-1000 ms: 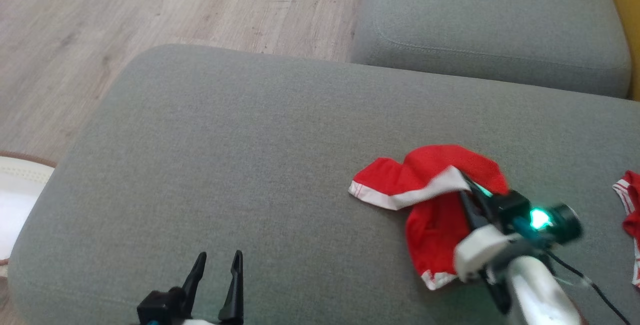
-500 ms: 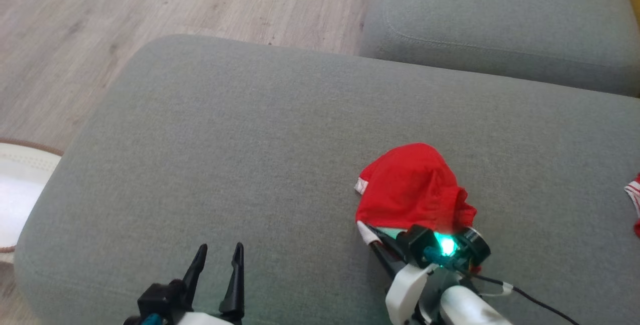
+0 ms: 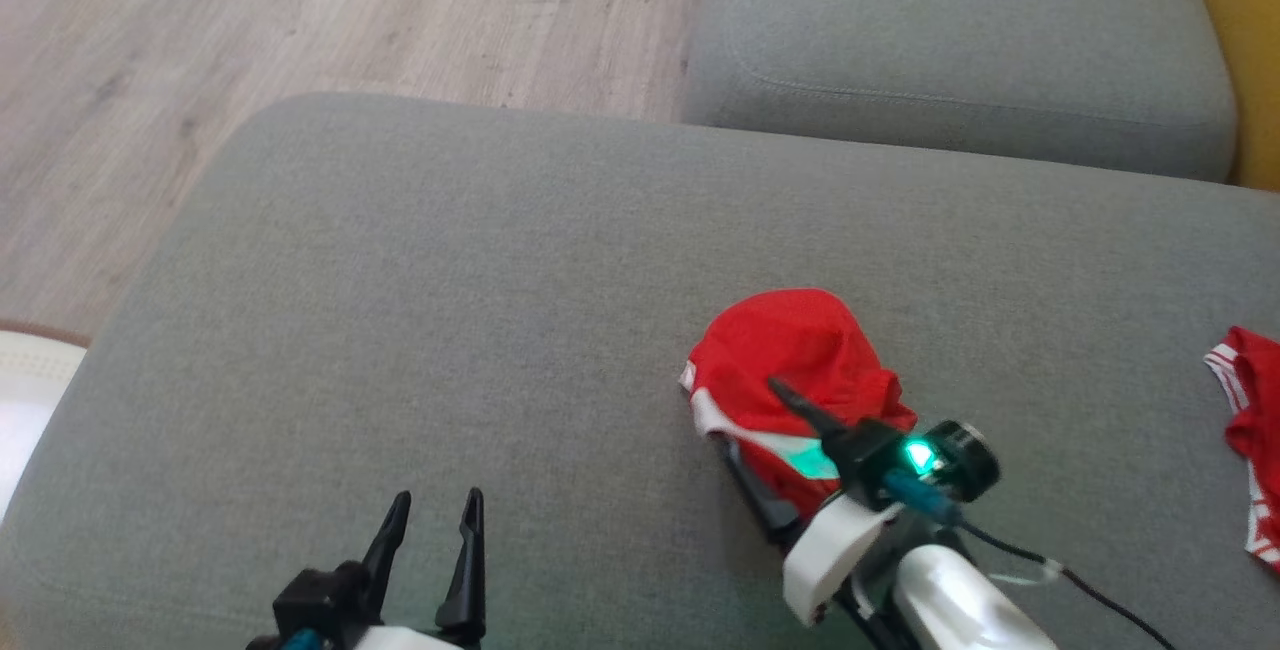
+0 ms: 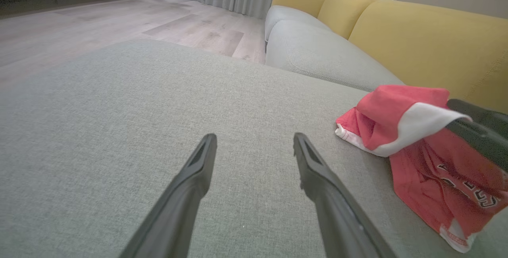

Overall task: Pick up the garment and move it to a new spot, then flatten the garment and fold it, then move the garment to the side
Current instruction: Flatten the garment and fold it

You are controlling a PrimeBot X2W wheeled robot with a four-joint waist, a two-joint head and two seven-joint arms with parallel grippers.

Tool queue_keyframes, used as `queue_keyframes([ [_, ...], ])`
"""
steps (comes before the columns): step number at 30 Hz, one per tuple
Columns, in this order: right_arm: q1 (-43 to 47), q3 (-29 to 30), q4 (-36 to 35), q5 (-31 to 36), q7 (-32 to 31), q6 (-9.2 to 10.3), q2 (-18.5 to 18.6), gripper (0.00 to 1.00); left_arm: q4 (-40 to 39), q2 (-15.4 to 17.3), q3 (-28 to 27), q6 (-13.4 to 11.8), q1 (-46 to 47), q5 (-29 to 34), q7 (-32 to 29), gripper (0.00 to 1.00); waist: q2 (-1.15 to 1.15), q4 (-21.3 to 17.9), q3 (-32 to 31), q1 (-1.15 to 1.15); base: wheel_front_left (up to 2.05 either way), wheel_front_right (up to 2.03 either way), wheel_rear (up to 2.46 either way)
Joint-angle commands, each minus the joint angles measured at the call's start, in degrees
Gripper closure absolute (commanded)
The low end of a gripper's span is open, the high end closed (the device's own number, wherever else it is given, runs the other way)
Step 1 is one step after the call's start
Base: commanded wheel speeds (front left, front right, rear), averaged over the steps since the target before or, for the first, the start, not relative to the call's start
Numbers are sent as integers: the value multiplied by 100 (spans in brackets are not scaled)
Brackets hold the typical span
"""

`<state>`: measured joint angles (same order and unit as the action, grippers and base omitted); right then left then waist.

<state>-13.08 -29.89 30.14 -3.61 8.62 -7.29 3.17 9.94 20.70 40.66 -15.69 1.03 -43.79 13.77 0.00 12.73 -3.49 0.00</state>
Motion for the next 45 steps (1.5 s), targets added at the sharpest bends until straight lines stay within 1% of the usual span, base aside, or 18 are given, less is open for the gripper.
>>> queue_keyframes([
  [1, 21, 115, -370, 126, 40, -20, -29, 0, -187, 27, -245, -27, 214, 39, 89, 0, 0, -65, -27, 0, 0, 0, 0],
  [5, 375, 441, -855, 417, -115, -20, -24, 0, -205, 27, -269, -36, 173, 43, 95, 0, 0, -148, -47, 0, 0, 0, 0],
  [9, 787, 691, -1371, 569, -313, -20, 74, 0, -207, 14, -262, -27, 152, 50, 99, 0, 0, -178, -70, 0, 0, 0, 0],
  [13, 1161, 887, -1823, 593, -511, -20, 206, 0, -211, 22, -260, -21, 134, 54, 101, 0, 0, -192, -87, 0, 0, 0, 0],
  [15, 1241, 956, -1922, 562, -557, -20, 217, 0, -212, 27, -262, -19, 130, 54, 101, 0, 0, -192, -89, 0, 0, 0, 0],
  [19, 1420, 1309, -2152, 428, -747, -20, 218, 0, -216, 41, -259, -9, 120, 62, 103, 0, 0, -175, -92, 0, 0, 0, 0],
  [22, 1404, 1464, -2077, 355, -871, -20, 198, 0, -216, 39, -228, 9, 139, 74, 95, 0, 0, -125, -82, 0, 0, 0, 0],
  [25, 1290, 1497, -1840, 276, -942, -20, 162, 0, -208, 32, -199, 23, 169, 82, 79, 0, 0, -61, -60, 0, 0, 0, 0],
  [29, 1064, 1418, -1266, 62, -1102, -20, 88, 0, -186, 38, -179, 33, 191, 85, 68, 0, 0, 30, -30, 0, 0, 0, 0],
  [33, 783, 1205, -565, -197, -1178, -20, 34, 0, -176, 28, -145, 41, 228, 98, 52, 0, 0, 130, -10, 0, 0, 0, 0],
  [35, 648, 1105, -326, -306, -1129, -20, 18, 64, -174, 28, -138, 38, 233, 99, 50, 0, 0, 160, -6, 0, 0, 0, 0],
  [36, 591, 1072, -231, -346, -1098, -20, 12, 100, -175, 31, -137, 34, 230, 98, 51, 0, 0, 171, -7, 0, 0, 0, 0],
  [38, 494, 1083, -121, -393, -1013, -20, 8, 100, -179, 42, -140, 24, 217, 93, 51, 0, 0, 178, -13, 0, 0, 0, 0],
  [40, 426, 1254, -65, -376, -868, -20, 42, 100, -187, 51, -145, 11, 203, 88, 52, 0, 0, 172, -16, 0, 0, 0, 0],
  [45, 391, 2055, -193, -212, -654, -20, 262, 100, -227, 66, -156, -21, 173, 82, 56, 0, 0, 114, -27, 0, 0, 0, 0],
])
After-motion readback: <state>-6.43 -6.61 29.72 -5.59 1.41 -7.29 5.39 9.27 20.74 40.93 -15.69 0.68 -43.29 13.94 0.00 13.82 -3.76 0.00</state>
